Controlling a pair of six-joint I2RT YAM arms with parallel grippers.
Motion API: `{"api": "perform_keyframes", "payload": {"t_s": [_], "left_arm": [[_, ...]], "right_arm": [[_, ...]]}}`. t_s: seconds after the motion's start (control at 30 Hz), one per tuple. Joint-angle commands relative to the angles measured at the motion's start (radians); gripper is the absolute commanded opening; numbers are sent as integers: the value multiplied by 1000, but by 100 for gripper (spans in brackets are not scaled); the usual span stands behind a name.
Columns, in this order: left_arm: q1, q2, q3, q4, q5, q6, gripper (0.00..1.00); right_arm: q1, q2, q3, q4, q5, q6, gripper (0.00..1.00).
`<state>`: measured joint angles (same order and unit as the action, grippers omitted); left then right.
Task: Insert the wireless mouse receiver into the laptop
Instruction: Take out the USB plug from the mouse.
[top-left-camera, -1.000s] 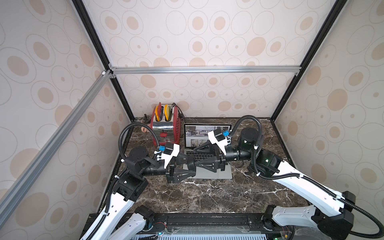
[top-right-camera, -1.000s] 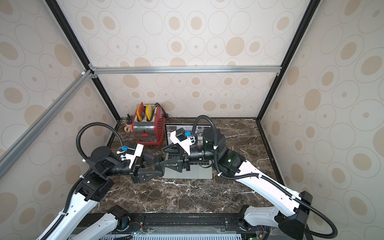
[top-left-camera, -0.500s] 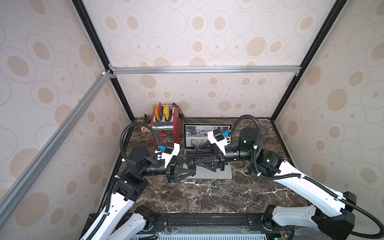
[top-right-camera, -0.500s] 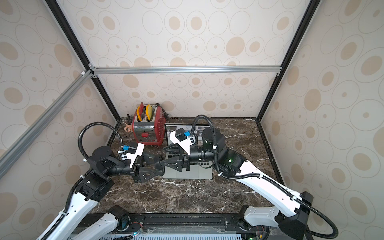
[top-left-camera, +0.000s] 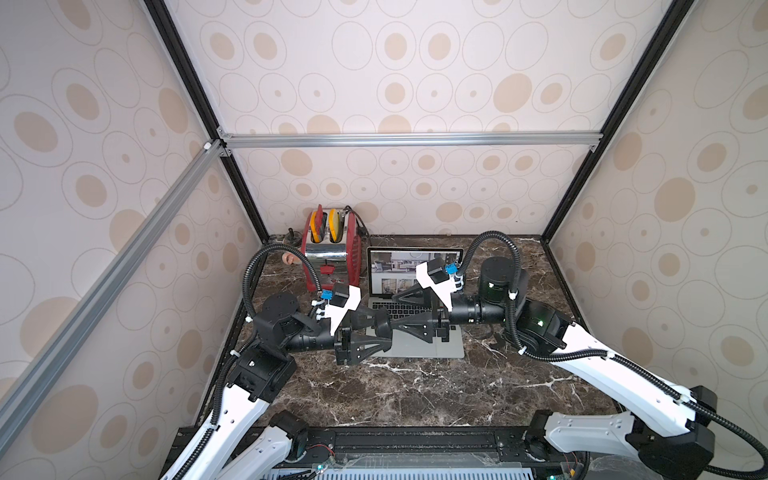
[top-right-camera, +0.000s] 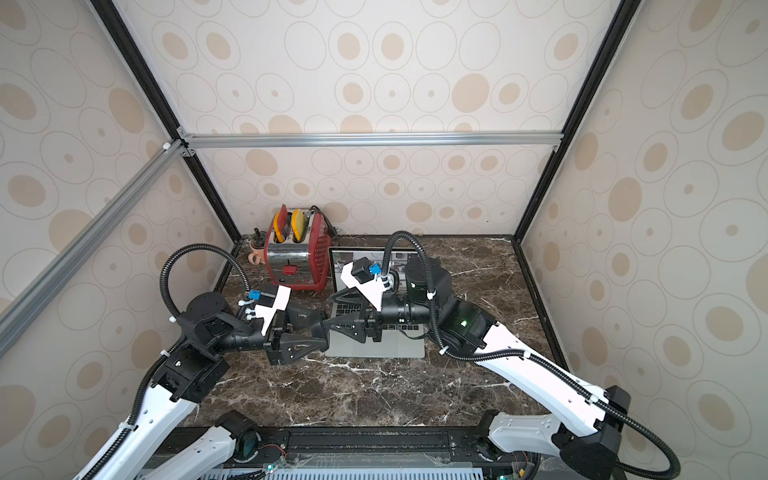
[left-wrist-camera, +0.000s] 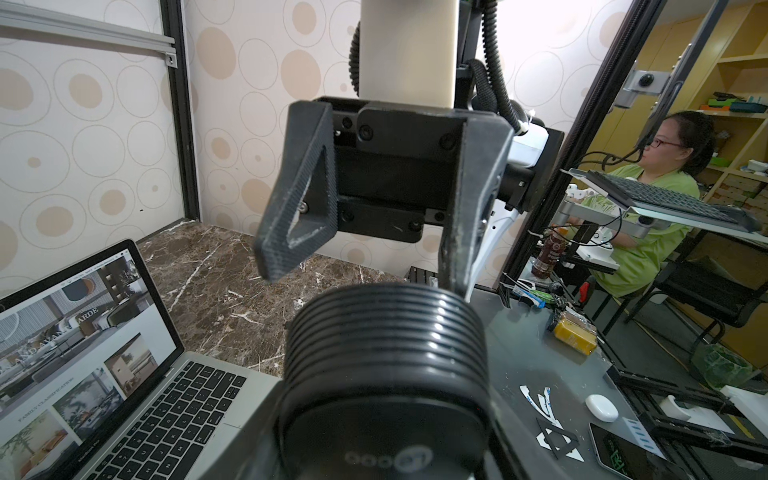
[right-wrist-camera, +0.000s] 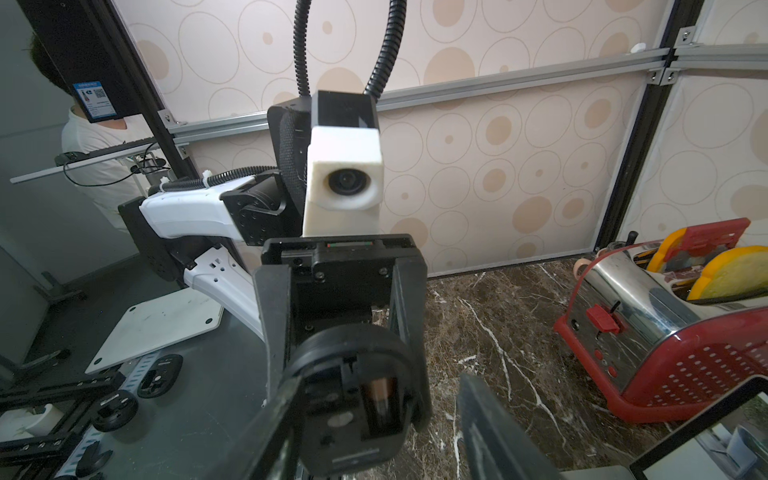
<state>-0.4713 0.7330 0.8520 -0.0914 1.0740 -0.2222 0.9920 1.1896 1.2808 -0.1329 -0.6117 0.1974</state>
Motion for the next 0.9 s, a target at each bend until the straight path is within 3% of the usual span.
{"api": "perform_keyframes", "payload": {"t_s": [0.0, 0.4, 0.67, 0.87], "left_arm": [[-9, -24, 19, 68, 68, 3, 0], [-10, -20, 18, 67, 67, 4, 0], [-9, -17, 16, 65, 69, 6, 0], [-10, -11, 19, 65, 69, 6, 0]], "right_arm": [[-13, -5, -14, -48, 80, -33, 61], [-21, -24, -20, -46, 53, -35, 62], [-21, -93, -49, 2, -27, -58, 72], [-17, -65, -40, 66, -86, -14, 75]]}}
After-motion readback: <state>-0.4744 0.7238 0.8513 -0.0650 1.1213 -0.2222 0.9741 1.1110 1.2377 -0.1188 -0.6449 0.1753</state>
